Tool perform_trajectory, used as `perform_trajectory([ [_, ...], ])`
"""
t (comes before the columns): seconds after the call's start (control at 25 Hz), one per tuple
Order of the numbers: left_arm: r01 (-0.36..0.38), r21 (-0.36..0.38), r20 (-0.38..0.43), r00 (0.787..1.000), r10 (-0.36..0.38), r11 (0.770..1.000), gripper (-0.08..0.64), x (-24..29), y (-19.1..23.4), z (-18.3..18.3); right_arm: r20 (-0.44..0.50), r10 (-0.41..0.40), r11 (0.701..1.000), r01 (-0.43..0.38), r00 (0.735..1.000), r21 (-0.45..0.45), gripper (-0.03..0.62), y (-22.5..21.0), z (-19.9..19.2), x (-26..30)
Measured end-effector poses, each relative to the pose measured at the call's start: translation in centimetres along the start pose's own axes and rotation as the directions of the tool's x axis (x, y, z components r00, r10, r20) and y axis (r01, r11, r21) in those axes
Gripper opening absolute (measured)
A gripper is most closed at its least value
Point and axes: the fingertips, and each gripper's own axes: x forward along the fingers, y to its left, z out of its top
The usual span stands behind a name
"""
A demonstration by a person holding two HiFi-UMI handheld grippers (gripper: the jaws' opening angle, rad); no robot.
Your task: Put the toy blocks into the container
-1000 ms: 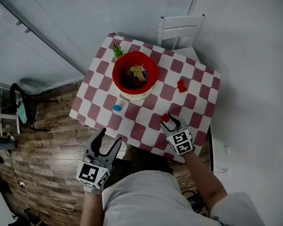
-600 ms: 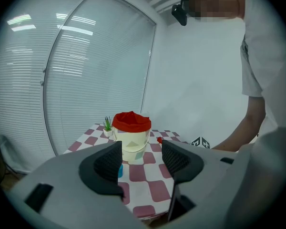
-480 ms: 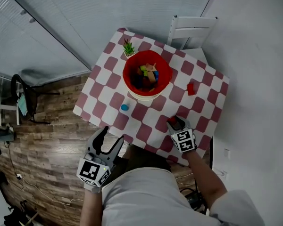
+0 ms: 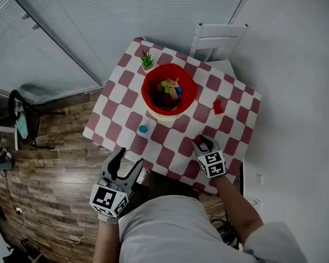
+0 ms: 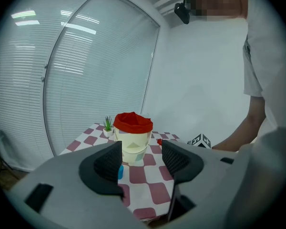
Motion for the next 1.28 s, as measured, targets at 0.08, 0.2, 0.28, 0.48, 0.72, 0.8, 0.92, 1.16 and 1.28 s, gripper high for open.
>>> perform_trajectory([
  [0.08, 0.008, -0.001, 0.009, 1.000, -0.008, 1.000, 0.241, 0.0, 0.0, -0.2, 0.025, 0.000, 1.000, 0.000, 1.000, 0.005, 0.155, 0.2, 1.5, -0.6],
  [0.2, 0.021, -0.006, 0.018, 1.000, -0.021, 1.000, 0.241, 0.1, 0.1, 0.0, 0.057, 0.003, 1.000, -0.003, 0.998, -0.001, 0.153, 0.6, 4.0, -1.3],
  [0.28, 0.029, -0.009, 0.023, 0.999, -0.029, 1.000, 0.241, 0.1, 0.2, 0.0, 0.074, 0.007, 1.000, -0.007, 0.997, -0.006, 0.153, 0.9, 5.6, -1.7],
  [0.48, 0.048, -0.005, 0.031, 0.998, -0.048, 0.999, 0.241, 0.1, 0.7, 0.3, 0.128, 0.012, 1.000, -0.011, 0.992, -0.009, 0.153, 1.9, 9.7, -3.0],
  [0.72, 0.076, -0.007, 0.033, 0.997, -0.076, 0.997, 0.241, -0.1, 1.4, 0.2, 0.198, 0.027, 1.000, -0.027, 0.980, -0.004, 0.153, 3.6, 14.9, -4.6],
  [0.8, 0.084, -0.007, 0.034, 0.996, -0.084, 0.996, 0.241, -0.1, 1.6, 0.2, 0.215, 0.032, 0.999, -0.030, 0.976, -0.011, 0.153, 4.0, 16.5, -5.0],
  [0.92, 0.094, -0.014, 0.036, 0.995, -0.093, 0.995, 0.241, -0.2, 2.1, 0.5, 0.236, 0.032, 0.999, -0.029, 0.971, -0.017, 0.153, 4.4, 18.8, -5.1],
  [1.16, 0.115, -0.016, 0.027, 0.993, -0.114, 0.993, 0.241, -0.4, 3.1, 0.6, 0.228, 0.041, 0.999, -0.032, 0.973, -0.044, 0.153, 5.2, 22.3, -3.5],
  [1.28, 0.123, -0.017, 0.024, 0.992, -0.123, 0.992, 0.241, -0.6, 3.5, 0.6, 0.217, 0.039, 0.998, -0.029, 0.975, -0.051, 0.153, 5.5, 23.6, -2.6],
])
